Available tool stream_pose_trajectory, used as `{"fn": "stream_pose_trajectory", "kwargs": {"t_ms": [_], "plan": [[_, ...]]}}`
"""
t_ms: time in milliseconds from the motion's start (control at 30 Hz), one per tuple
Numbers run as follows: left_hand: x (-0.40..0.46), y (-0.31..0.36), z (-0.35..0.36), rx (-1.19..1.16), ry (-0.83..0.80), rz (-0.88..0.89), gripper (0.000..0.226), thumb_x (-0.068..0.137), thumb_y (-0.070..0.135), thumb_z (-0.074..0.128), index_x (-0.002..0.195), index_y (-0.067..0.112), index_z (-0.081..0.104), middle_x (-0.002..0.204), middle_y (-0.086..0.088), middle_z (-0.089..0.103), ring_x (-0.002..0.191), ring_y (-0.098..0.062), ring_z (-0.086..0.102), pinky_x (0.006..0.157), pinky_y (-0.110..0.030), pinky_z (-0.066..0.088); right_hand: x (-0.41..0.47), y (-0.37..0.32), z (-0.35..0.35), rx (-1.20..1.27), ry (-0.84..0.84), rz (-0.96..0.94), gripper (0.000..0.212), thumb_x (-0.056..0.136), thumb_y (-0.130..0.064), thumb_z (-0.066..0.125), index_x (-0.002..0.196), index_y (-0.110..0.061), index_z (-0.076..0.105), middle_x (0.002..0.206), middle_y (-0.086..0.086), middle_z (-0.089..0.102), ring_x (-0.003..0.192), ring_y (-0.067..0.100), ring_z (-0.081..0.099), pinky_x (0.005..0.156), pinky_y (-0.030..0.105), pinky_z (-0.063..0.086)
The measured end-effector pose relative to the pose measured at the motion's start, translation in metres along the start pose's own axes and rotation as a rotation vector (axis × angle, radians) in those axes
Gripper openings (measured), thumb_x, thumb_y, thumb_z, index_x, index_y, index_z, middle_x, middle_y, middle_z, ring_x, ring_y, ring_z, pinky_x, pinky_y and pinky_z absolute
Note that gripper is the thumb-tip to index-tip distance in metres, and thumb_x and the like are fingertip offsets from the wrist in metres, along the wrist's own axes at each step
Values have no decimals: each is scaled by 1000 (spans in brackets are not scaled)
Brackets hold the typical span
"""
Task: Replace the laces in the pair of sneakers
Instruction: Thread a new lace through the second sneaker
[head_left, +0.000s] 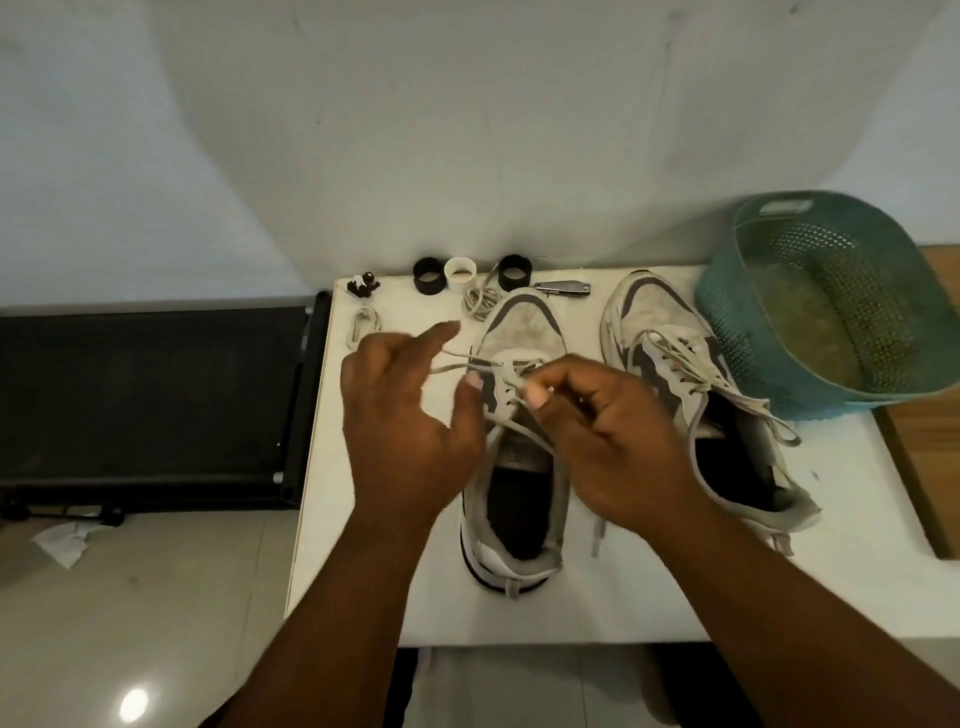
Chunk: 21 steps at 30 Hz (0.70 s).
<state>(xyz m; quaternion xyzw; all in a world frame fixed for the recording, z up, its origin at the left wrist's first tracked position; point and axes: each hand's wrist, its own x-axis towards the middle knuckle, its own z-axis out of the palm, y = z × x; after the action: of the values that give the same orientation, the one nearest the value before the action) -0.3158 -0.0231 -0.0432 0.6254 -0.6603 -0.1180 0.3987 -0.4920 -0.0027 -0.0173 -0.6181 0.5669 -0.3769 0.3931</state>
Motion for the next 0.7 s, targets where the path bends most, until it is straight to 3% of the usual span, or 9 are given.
{"fn": "stream_pose_trajectory", "kwargs": {"t_ms": [100,200,267,333,400,467,533,600,700], "plan": [[-3,9,3,-342,-310,206,39,103,22,50,140,16,60,142,-1,57,138,-19,50,115,-35,41,-5,3,6,-90,-42,-101,17,101,-28,60,98,-24,76,84,-12,72,80,9,68,71,30,56],[4,-1,-4,-547,-456,116,24,105,24,54,119,18,72,109,10,75,103,-11,71,89,-29,56,-2,4,-3,-122,34,-82,16,95,-40,66,91,-28,77,78,-16,70,77,8,67,66,22,53],[10,-5,-9,-447,-358,74,11,100,21,64,94,23,74,79,20,70,72,-5,65,68,-19,48,0,5,-12,-124,81,-16,15,90,-44,70,87,-31,77,74,-19,69,73,5,66,62,16,49],[13,-12,-8,-410,-173,-111,17,100,22,67,83,24,68,63,20,60,57,0,54,58,-14,39,3,7,-18,-98,99,21,7,90,-39,72,86,-34,75,75,-22,70,72,0,65,62,9,45],[19,-20,-7,-455,36,-413,20,101,30,65,82,26,67,61,13,55,56,-1,47,56,-19,40,8,9,-22,-118,96,37,7,93,-32,71,88,-36,75,75,-24,70,76,-7,64,65,4,43],[19,-32,-3,-381,120,-583,19,101,37,63,85,29,68,74,4,63,68,-5,55,66,-28,48,9,14,-25,-174,94,52,8,95,-29,69,93,-32,76,81,-26,68,81,-12,61,67,3,41],[14,-32,-2,-148,107,-468,11,101,36,62,106,30,70,107,4,69,105,-9,62,93,-29,48,9,18,-23,-264,98,40,10,96,-29,66,97,-31,76,88,-25,65,89,-10,58,71,8,42],[6,-17,-1,-74,19,-104,32,101,33,59,131,23,63,133,9,57,133,-9,47,112,-24,33,6,17,-17,-337,59,-10,12,96,-29,64,100,-33,75,90,-24,62,93,-7,56,73,13,41],[-3,10,4,-309,-377,226,41,101,33,55,138,18,61,136,10,61,134,-7,52,114,-29,38,2,13,-5,-319,-21,-138,13,95,-32,64,102,-32,74,91,-22,65,87,-6,59,74,9,43]]}}
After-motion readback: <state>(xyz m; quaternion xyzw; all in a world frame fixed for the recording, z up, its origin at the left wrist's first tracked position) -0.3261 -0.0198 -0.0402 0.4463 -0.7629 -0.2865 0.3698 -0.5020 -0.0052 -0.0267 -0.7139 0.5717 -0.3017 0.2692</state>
